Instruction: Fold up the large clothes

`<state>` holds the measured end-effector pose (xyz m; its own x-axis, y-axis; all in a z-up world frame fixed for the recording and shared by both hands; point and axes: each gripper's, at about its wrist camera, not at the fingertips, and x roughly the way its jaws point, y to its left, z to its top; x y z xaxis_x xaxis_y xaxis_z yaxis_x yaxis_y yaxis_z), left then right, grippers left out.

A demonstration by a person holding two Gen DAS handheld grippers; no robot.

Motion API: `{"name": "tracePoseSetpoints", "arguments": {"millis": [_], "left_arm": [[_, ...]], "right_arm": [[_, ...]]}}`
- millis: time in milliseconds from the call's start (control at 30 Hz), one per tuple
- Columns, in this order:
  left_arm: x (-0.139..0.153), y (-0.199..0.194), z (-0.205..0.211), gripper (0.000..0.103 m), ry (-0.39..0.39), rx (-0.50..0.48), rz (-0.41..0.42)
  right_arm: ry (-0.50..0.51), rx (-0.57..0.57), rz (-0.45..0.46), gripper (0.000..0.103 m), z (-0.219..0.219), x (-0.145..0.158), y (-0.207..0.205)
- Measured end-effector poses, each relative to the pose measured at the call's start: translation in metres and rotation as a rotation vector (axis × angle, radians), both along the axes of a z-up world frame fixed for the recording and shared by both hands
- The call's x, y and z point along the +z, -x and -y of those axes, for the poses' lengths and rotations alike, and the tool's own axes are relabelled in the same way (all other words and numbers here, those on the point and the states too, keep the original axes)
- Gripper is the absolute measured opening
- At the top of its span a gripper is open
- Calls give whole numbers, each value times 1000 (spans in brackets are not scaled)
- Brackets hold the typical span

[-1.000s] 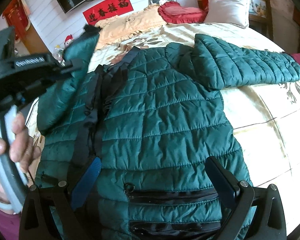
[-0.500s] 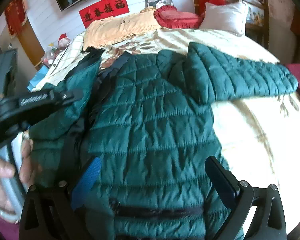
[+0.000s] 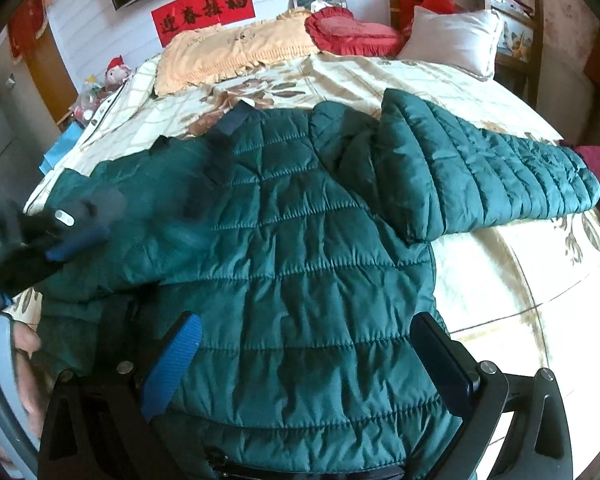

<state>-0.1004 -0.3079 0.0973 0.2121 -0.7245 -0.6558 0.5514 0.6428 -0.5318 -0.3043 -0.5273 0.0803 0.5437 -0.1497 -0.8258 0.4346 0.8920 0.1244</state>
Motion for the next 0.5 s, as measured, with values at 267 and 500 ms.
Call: {"name": "tracePoseSetpoints", "arguments": {"millis": [267, 500], "left_arm": [[27, -14, -58, 68, -15, 84, 36], [11, -41, -131, 68, -226, 310, 130]], "right_arm": [[-74, 13, 33, 103, 9, 0, -2], [-187, 75, 74, 103, 7, 2, -40]]}}
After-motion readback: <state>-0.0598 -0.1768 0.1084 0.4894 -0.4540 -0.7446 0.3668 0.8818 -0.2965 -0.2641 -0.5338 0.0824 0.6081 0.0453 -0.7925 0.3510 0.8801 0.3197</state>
